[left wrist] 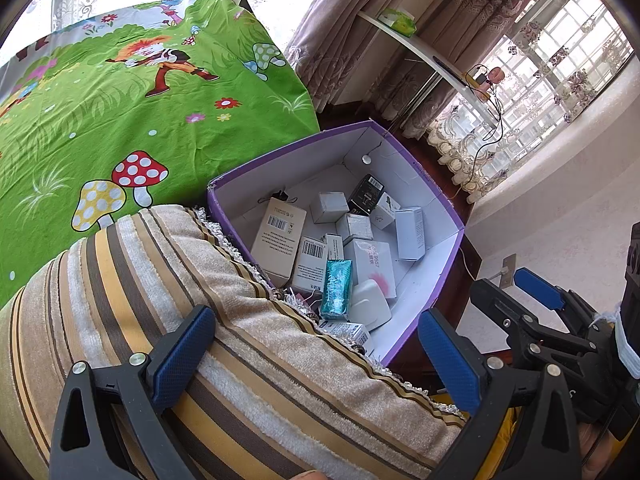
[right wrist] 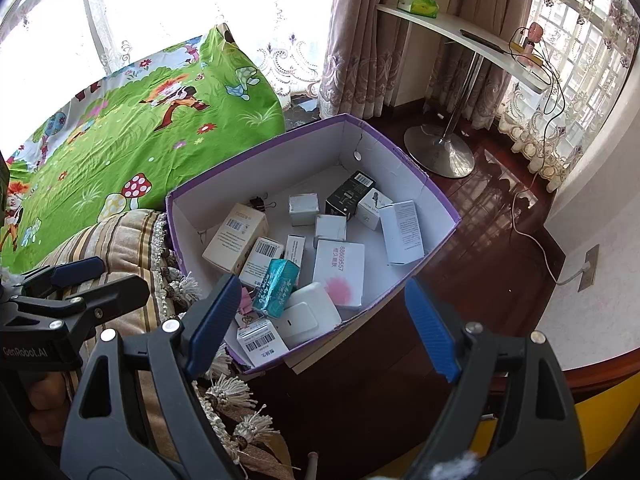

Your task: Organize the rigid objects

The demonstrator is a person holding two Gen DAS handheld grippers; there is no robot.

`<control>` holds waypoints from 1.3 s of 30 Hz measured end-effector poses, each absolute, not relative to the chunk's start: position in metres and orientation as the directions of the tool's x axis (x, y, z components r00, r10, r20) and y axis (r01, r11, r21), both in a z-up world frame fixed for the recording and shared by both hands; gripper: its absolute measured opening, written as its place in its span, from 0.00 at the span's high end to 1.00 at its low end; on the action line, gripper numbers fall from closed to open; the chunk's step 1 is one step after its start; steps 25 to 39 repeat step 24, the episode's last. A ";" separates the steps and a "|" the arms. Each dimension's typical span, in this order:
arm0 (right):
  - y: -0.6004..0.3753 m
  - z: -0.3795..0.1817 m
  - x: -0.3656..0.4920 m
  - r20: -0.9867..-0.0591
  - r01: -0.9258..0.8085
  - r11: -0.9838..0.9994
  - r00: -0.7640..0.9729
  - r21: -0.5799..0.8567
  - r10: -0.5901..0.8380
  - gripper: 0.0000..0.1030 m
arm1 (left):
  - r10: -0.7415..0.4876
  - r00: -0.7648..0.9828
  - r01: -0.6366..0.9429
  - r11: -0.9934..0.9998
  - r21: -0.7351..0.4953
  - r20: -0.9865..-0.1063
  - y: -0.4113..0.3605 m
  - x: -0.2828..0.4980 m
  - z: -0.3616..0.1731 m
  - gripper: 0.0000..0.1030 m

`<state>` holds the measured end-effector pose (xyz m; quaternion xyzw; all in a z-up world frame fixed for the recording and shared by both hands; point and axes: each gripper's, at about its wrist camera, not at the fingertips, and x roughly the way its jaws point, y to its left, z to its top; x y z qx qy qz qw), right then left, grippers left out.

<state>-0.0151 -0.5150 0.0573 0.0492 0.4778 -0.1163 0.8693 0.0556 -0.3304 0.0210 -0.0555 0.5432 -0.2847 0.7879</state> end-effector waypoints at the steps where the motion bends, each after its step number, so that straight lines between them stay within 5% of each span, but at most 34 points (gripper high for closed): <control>1: -0.515 0.057 -0.015 -0.842 0.249 0.968 0.517 -0.024 -0.154 0.17 | -0.509 0.248 0.388 0.832 -0.397 -0.824 -0.330 0.055 0.021 0.01; 39: -0.515 0.057 -0.015 -0.845 0.257 0.966 0.511 -0.024 -0.157 0.17 | -0.485 0.260 0.409 0.838 -0.360 -0.835 -0.335 0.052 0.020 0.01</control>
